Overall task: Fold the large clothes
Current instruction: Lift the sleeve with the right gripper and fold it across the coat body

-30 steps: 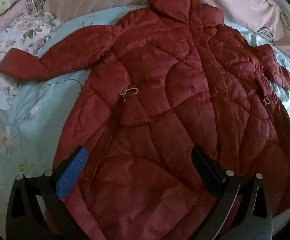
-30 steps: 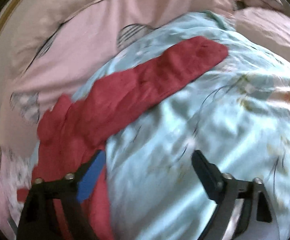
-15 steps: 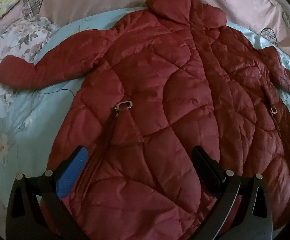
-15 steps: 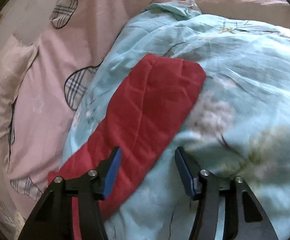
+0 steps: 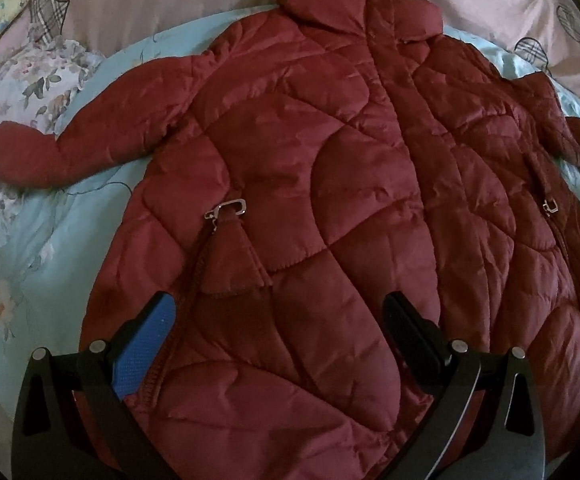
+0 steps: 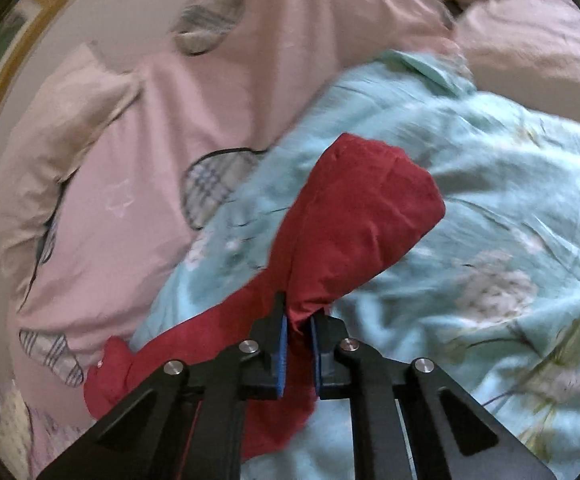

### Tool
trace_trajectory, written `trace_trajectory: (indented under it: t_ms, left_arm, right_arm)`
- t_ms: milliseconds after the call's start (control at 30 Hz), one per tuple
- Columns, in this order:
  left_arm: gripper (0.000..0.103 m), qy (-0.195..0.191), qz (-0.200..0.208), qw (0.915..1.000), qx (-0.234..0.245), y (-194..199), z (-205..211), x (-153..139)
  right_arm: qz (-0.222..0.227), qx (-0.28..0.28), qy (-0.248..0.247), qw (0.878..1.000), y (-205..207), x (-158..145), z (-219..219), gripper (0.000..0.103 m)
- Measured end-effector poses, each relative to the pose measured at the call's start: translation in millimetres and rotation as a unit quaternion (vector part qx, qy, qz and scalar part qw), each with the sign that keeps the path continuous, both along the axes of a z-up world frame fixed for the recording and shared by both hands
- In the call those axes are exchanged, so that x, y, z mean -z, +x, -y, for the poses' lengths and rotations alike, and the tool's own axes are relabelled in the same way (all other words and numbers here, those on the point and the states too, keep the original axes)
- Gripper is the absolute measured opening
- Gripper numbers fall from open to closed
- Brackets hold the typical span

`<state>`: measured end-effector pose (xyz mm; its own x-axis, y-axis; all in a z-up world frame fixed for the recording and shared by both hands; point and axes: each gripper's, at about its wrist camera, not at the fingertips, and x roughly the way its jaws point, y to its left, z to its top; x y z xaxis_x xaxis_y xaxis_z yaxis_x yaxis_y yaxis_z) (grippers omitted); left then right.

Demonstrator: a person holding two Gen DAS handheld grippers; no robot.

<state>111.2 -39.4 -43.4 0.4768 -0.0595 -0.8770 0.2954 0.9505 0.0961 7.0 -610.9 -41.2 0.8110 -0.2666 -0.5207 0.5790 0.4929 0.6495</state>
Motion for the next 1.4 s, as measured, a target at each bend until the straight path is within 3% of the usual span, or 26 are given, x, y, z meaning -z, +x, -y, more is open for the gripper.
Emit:
trace_trajectory:
  t_ms: [200,333,433,733,1000,1233,1400]
  left_arm:
    - [0.103,-0.023,0.003,0.9997,0.002,-2,-6,-10]
    - [0.103,-0.069,0.005,0.9976,0.005,-1,-19,-18]
    - [0.103,-0.057,0.011,0.9983,0.001,2,-25,-21]
    - [0.103,-0.104,-0.019,0.9940,-0.030,18,-59,-16]
    - [0.103,-0.163,-0.053,0.9839,-0.049,28,-89,-10]
    - [0.103,-0.182,-0.057,0.9804,-0.050,41,-100,-10]
    - [0.103,-0.222,-0.070,0.9717,-0.041,60,-106,-14]
  right_arm:
    - [0.014,-0.070,-0.060,0.996,20,-44,-55,0.008]
    - [0.031,-0.122,-0.084,0.989,38,-68,-99,0.007]
    - [0.038,-0.164,-0.086,0.982,54,-78,-131,0.007]
    - [0.048,-0.302,-0.098,0.947,114,-96,-251,0.007]
    - [0.001,-0.389,-0.108,0.915,171,-81,-334,0.007]
    - [-0.051,-0.444,-0.115,0.887,200,-39,-398,0.007]
    - [-0.087,-0.480,-0.124,0.864,214,-6,-433,0.007]
